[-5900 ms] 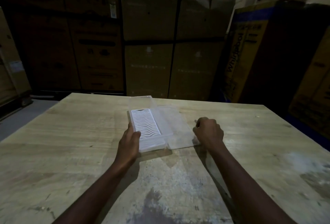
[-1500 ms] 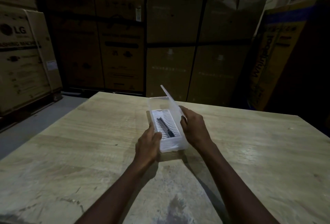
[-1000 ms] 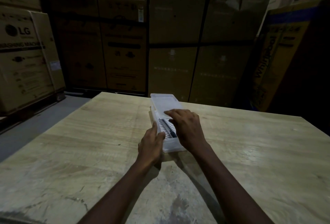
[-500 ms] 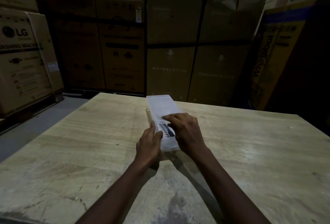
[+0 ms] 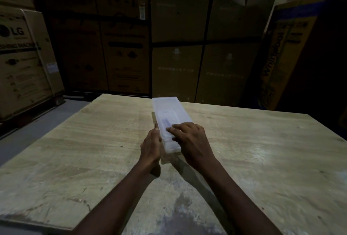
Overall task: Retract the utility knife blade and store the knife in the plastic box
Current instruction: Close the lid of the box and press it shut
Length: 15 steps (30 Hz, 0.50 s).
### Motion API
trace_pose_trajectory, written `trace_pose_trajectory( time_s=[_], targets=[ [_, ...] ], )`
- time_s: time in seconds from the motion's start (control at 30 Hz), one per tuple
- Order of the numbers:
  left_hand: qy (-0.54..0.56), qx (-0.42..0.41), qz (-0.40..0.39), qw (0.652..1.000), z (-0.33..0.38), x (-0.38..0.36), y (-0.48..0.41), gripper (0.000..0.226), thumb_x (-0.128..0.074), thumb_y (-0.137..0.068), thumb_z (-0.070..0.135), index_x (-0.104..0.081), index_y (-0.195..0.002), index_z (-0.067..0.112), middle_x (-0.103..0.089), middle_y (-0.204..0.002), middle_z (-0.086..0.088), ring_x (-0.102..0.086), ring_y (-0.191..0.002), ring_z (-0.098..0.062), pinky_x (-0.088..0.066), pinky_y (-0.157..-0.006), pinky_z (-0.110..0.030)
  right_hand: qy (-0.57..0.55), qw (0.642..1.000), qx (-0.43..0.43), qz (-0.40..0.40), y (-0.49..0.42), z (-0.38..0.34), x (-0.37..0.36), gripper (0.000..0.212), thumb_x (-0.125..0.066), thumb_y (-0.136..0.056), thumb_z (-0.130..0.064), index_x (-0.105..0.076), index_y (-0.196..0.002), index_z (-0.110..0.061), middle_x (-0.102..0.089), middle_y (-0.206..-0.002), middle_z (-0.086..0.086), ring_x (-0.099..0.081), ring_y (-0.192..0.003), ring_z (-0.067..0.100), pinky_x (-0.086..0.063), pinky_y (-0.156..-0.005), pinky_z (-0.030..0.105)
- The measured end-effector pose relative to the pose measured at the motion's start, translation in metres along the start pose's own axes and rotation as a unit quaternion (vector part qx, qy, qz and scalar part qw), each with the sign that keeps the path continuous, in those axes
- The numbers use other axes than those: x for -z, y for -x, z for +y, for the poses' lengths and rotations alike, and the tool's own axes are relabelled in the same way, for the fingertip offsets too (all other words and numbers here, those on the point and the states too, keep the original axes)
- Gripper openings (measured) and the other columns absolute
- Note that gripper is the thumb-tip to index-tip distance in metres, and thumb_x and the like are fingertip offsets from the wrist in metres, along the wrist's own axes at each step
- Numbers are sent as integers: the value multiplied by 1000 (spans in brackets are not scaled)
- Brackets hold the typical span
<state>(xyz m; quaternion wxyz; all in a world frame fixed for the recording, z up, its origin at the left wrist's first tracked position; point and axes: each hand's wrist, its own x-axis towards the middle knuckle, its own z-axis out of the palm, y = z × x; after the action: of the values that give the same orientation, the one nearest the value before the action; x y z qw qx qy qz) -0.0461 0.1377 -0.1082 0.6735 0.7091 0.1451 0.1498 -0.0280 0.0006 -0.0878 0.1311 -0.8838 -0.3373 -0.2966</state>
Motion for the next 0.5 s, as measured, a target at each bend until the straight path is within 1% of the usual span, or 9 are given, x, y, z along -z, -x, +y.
trace_pose_trajectory(
  time_s=[0.07,0.1,0.2,0.23,0.3,0.33,0.37,0.43,0.5],
  targets=[
    [-15,2,-8,1000,4,0,5,78,-26,-68,74,-60,-118,24,-68,-115,-11,-67,-101,-31,-54,-92,-56,4,1000,0,3,3,-1,-1,38,-67,-85,-20,-62,-123,-23,-67,-124,7,-61,-112,30,-48,-89,51],
    [-25,-1,-11,1000,5,0,7,75,-27,-71,72,-59,-118,25,-67,-119,-11,-65,-105,-31,-52,-95,-56,7,1000,-1,3,5,-2,-2,38,-66,-86,-21,-62,-123,-23,-67,-124,8,-61,-112,30,-48,-88,51],
    [-68,-30,-44,996,10,1,16,63,-32,-88,58,-53,-132,18,-59,-134,-12,-58,-119,-31,-45,-104,-54,6,1000,-10,-8,13,0,-4,38,-62,-86,-25,-60,-125,-23,-65,-126,8,-58,-114,30,-46,-91,50],
    [-72,-36,-55,995,9,0,17,61,-34,-89,55,-51,-134,18,-59,-136,-12,-57,-121,-31,-45,-104,-54,-8,1000,-17,-11,16,1,-5,39,-58,-87,-28,-61,-125,-24,-64,-128,7,-57,-116,29,-43,-94,49],
    [-105,-65,-46,991,8,0,19,53,-39,-91,47,-51,-133,18,-61,-130,-11,-60,-114,-30,-49,-99,-52,-65,996,-50,-19,21,3,-2,41,-54,-87,-35,-61,-125,-24,-63,-130,5,-53,-121,26,-38,-101,47],
    [-127,-81,-29,988,6,1,20,46,-43,-92,43,-53,-129,18,-63,-125,-10,-62,-109,-28,-51,-95,-51,-103,991,-79,-14,23,5,2,41,-52,-87,-37,-62,-125,-23,-63,-130,5,-52,-122,24,-36,-103,45],
    [-150,-92,-5,984,5,2,20,40,-47,-91,43,-57,-121,19,-65,-118,-8,-63,-103,-27,-53,-91,-50,-139,984,-113,3,23,8,5,40,-52,-87,-37,-64,-122,-21,-64,-127,6,-52,-119,23,-37,-102,42],
    [-172,-103,24,979,2,5,18,28,-54,-84,48,-61,-90,21,-70,-95,-4,-67,-84,-24,-57,-78,-47,-184,962,-191,64,25,19,11,30,-54,-88,-32,-69,-108,-16,-68,-113,8,-57,-105,23,-43,-90,36],
    [-160,-85,13,983,5,7,17,28,-60,-85,41,-61,-68,19,-66,-67,-2,-66,-61,-18,-56,-63,-37,-188,937,-274,107,27,30,17,17,-56,-91,-27,-67,-92,-14,-68,-95,7,-59,-88,21,-44,-74,32]
  ],
)
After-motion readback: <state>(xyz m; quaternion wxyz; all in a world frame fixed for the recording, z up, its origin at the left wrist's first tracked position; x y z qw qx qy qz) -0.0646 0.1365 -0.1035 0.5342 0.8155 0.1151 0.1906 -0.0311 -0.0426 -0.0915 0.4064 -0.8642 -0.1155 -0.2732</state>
